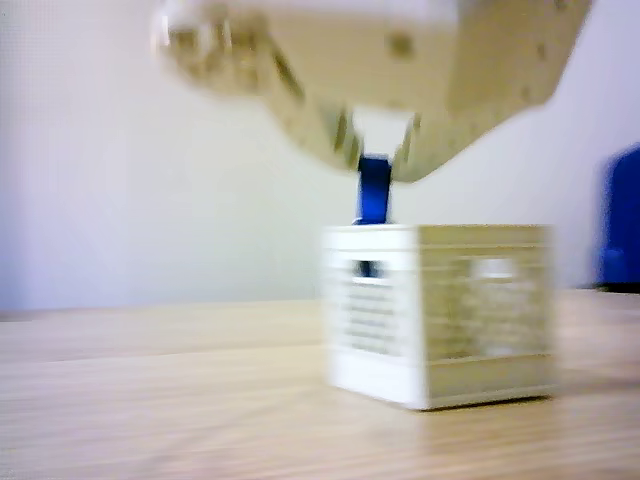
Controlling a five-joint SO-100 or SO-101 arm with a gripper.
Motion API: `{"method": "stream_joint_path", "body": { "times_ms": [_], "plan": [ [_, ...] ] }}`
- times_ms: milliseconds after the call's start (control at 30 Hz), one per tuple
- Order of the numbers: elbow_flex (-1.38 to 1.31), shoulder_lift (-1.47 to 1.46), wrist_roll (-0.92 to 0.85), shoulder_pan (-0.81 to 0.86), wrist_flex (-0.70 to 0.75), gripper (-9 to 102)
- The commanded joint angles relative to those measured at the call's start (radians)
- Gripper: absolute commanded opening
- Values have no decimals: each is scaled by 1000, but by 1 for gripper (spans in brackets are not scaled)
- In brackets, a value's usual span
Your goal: Grasp a peg and put it in the crate.
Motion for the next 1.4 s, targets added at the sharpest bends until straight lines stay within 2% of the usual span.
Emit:
{"method": "stream_joint_path", "body": {
  "times_ms": [0,233,433,700,1367],
  "plan": [
    [-64,364,359,-202,282,-1],
    [-43,713,890,-336,718,-1],
    [57,979,1220,-437,974,-1],
    [272,1273,1275,-485,1124,-1],
    [488,1528,1358,-446,1229,-1]
  ]
}}
